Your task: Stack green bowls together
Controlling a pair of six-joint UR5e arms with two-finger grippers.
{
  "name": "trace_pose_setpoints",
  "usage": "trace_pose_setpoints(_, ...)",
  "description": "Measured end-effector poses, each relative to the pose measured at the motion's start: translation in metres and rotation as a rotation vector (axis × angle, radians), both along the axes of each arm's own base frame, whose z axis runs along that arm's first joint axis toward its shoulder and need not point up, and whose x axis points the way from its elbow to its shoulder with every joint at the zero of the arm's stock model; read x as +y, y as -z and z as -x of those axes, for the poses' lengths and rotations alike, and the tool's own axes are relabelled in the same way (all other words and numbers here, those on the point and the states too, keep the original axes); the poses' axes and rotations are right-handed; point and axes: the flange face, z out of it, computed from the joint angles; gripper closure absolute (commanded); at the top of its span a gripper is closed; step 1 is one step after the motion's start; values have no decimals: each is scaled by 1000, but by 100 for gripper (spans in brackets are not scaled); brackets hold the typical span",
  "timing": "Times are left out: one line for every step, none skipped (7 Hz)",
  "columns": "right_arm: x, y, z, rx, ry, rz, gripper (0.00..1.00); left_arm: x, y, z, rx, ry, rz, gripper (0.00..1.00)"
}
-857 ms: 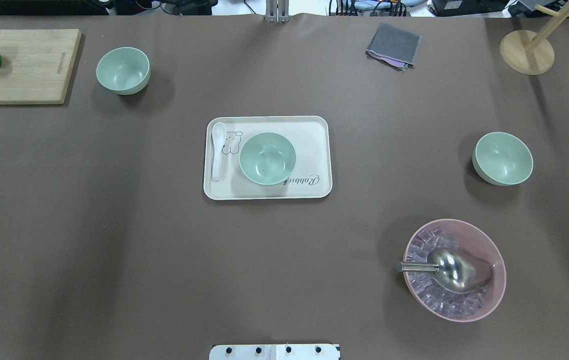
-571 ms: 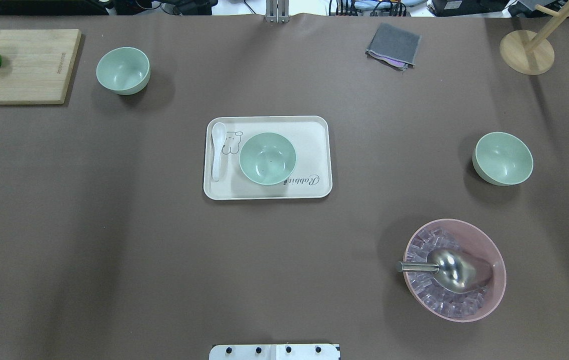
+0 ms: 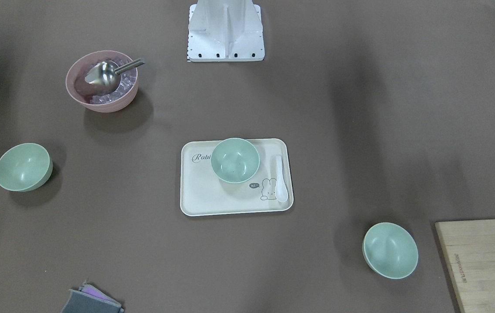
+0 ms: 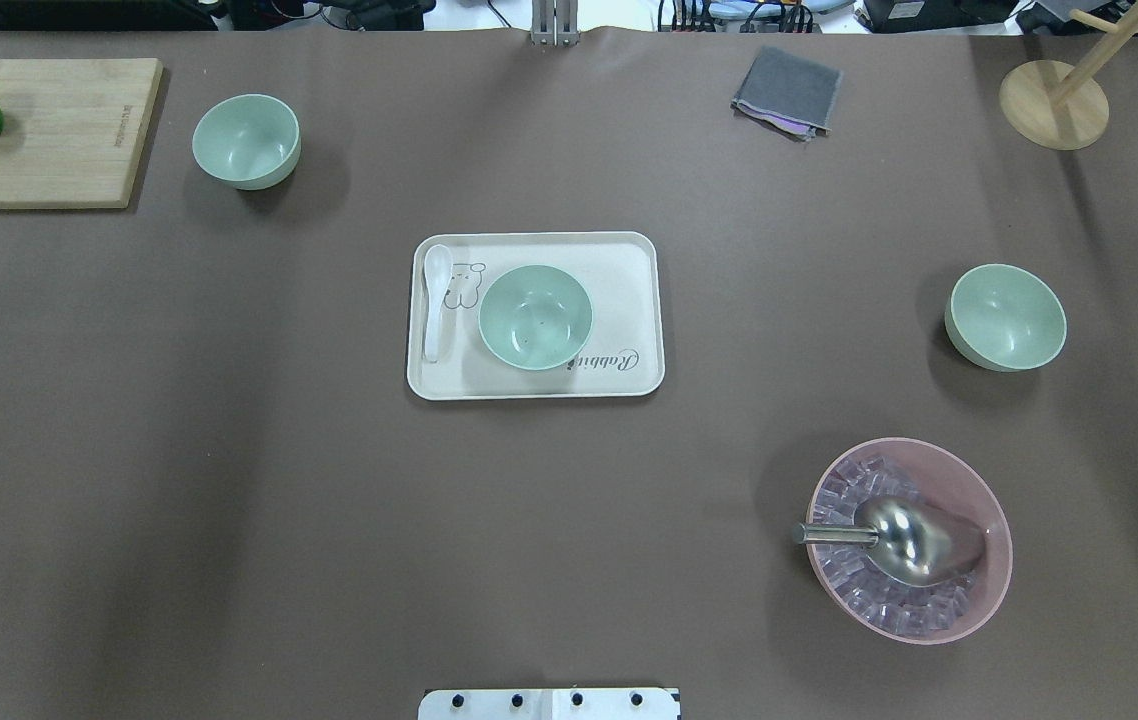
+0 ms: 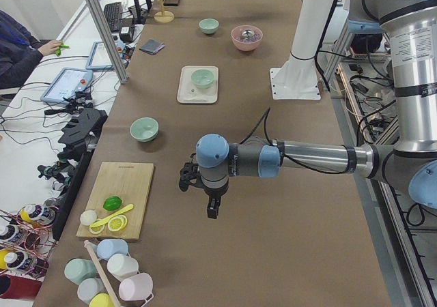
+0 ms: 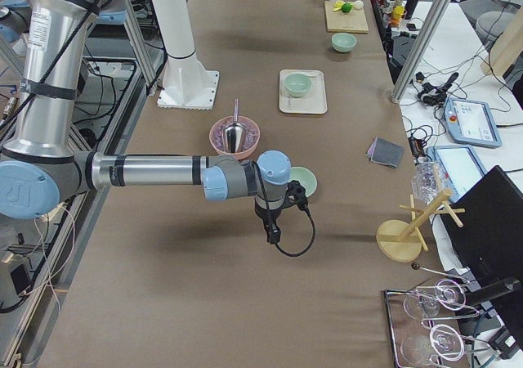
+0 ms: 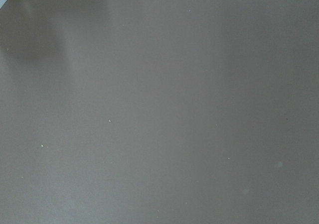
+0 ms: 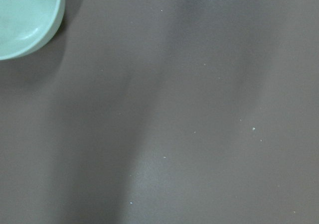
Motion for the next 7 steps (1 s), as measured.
trace_pose_setpoints(1, -7, -1, 11, -4, 7, 0, -27, 25, -2, 13, 1, -88, 1)
trace_pose_setpoints(0, -8, -1, 11, -7, -7, 0, -48, 53, -4, 35, -1, -187, 1)
trace_pose_setpoints(-5, -3, 0, 0, -11, -49, 0, -59, 73, -8, 86, -12, -248, 1)
trace_pose_setpoints(-12, 5, 2, -14, -19, -104, 0, -63, 84, -12, 150, -31, -297, 1)
trace_pose_setpoints(-21, 13, 3, -22, -26, -144, 0, -59, 89, -13, 187, -45, -384, 1)
trace_pose_setpoints(-27, 20, 4, -30, -32, -176, 0, -59, 97, -15, 213, -39, -459, 1)
trace_pose_setpoints(-34, 30, 6, -39, -53, -201, 0, -65, 111, -23, 243, -27, -478, 1)
